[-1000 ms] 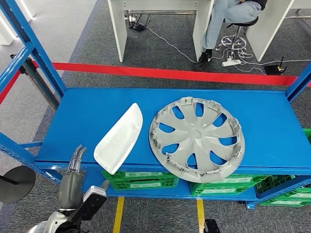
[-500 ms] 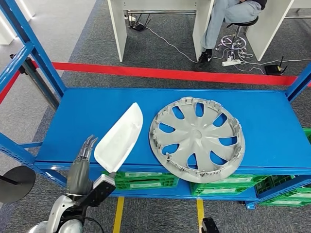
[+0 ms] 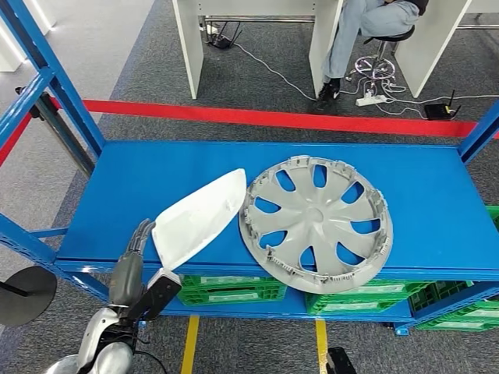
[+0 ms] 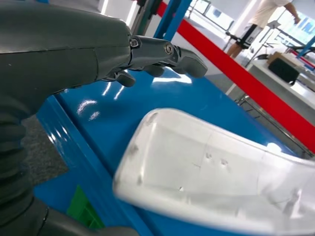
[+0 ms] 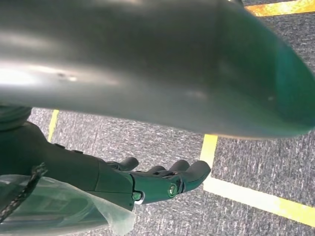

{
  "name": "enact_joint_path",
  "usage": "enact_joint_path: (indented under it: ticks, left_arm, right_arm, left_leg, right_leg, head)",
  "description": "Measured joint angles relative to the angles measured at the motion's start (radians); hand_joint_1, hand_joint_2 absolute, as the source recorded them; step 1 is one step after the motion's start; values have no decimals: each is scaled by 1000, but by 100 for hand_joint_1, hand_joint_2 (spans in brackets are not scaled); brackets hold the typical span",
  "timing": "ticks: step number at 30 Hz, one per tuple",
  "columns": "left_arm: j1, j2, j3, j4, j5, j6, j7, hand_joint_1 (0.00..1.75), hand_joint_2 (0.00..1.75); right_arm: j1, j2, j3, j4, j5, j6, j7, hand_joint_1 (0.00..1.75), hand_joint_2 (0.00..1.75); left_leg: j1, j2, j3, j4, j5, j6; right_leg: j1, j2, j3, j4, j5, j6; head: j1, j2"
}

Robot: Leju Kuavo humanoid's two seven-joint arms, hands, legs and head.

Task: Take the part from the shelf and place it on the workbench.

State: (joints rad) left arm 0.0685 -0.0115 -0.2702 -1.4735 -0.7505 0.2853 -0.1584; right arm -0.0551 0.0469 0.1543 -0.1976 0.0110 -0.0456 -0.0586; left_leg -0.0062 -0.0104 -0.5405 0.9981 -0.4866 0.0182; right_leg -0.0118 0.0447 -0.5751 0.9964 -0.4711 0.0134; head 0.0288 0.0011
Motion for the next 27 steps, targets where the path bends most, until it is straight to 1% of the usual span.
enact_joint_path:
  ticks: [10, 27]
  left_arm:
    - [-18, -10, 12, 80, 2, -13, 0, 0, 175]
    - [-63, 0, 15, 126, -137, -79, 54, 0, 175]
  right_arm:
    - [-9, -3, 10, 0, 12, 8, 5, 0, 0]
    - [-12, -3, 10, 0, 15, 19, 6, 0, 0]
  left_leg:
    - [0, 0, 0, 0, 0, 0]
    - [0, 0, 0, 0, 0, 0]
  right_leg:
    - [0, 0, 0, 0, 0, 0]
    - [0, 0, 0, 0, 0, 0]
  head:
    - [0, 0]
    - [0, 0]
